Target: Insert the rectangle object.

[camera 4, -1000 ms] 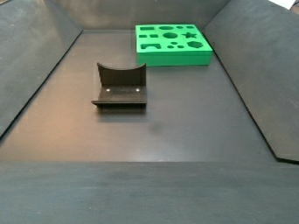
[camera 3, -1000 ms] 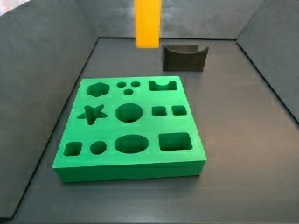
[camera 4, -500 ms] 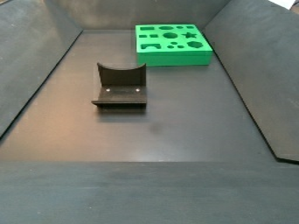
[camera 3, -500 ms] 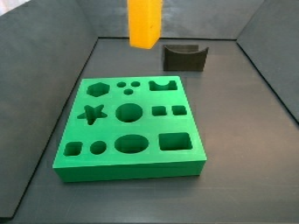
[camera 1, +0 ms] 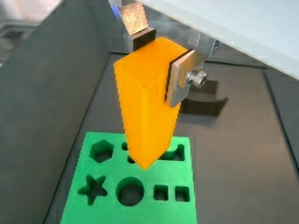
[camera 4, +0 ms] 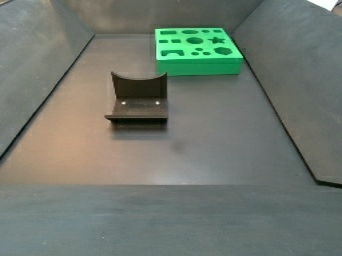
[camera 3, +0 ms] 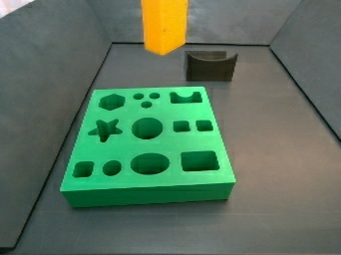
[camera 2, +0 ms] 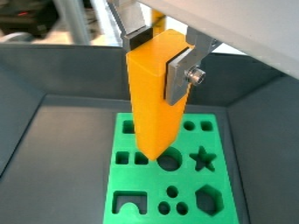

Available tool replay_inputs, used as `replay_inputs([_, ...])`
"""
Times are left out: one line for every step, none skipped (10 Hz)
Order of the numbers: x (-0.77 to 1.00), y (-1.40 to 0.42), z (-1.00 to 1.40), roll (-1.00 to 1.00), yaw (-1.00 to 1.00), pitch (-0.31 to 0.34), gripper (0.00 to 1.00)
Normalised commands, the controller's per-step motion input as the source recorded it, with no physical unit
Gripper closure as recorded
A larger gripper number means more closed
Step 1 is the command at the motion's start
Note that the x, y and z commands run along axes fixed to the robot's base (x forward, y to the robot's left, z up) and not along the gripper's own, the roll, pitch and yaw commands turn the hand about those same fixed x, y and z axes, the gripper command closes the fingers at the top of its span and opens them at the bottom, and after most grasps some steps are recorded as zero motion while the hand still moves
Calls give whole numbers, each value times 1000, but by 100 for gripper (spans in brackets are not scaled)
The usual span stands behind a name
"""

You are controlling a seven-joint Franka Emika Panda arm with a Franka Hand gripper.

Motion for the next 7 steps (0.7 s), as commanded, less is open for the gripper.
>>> replay_inputs([86, -80, -231, 39, -926, -13, 100])
replay_inputs([60, -106, -260, 40, -940, -13, 100])
replay_inputs([54, -129, -280, 39, -946, -14, 100])
replay_inputs([174, -183, -274, 37, -834, -1, 100])
replay_inputs([306, -251, -197, 11, -691, 0, 100])
replay_inputs([420, -320, -131, 14, -449, 74, 100])
replay_inputs([506, -383, -126, 30, -266, 169, 100])
